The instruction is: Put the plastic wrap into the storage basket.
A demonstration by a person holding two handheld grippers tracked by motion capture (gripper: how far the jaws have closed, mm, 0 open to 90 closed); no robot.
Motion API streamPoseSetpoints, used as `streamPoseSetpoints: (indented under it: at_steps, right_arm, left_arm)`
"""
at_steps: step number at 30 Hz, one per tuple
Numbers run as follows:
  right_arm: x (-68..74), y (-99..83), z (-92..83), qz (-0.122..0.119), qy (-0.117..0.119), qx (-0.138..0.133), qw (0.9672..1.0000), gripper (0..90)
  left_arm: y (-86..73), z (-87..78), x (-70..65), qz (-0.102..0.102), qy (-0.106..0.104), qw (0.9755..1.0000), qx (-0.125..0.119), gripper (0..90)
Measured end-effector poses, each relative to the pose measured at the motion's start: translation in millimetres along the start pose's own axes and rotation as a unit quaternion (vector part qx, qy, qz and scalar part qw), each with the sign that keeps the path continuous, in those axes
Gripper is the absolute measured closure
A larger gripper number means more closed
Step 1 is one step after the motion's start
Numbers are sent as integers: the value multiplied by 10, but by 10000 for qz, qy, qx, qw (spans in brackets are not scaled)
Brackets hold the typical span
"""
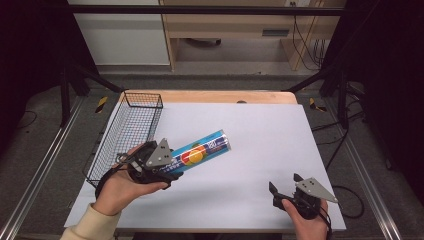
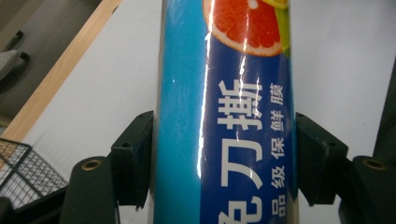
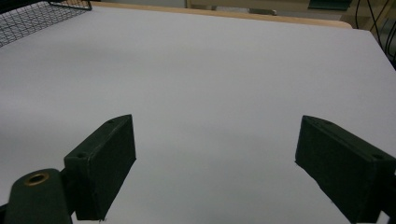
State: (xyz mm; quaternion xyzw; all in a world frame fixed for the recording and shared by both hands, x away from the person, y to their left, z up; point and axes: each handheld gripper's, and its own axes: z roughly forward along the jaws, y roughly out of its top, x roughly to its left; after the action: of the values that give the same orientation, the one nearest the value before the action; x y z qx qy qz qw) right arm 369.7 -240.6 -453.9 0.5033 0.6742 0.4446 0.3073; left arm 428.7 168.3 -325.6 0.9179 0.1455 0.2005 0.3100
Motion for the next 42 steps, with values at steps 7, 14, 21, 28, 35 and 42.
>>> streamPoseSetpoints:
  at_steps: [7,14,21,28,35,42]
  right_arm:
    - [-19,-7,13,48,-29,21,10000,125]
    - [-13,-10,12,29,-28,7,10000,125]
    - [-15,-6,3,56,-26,-7,10000,125]
    - [-2,-2,13,78,15,-41,10000,126]
    - [-24,-6,7,168,14,-99,9998,126]
    - [-36,-2,1,312,74,-160,9994,126]
  left_arm:
    - [-92,-12,94,-123,52,9999,71,321]
    - [-158,-60,153,-263,159,9994,128,321]
    - [-270,-238,284,-475,396,9979,183,321]
    - [-366,-338,396,-666,596,9957,249,322]
    - [-428,-362,517,-771,694,9942,296,322]
    - [-479,-409,567,-951,793,9918,301,322]
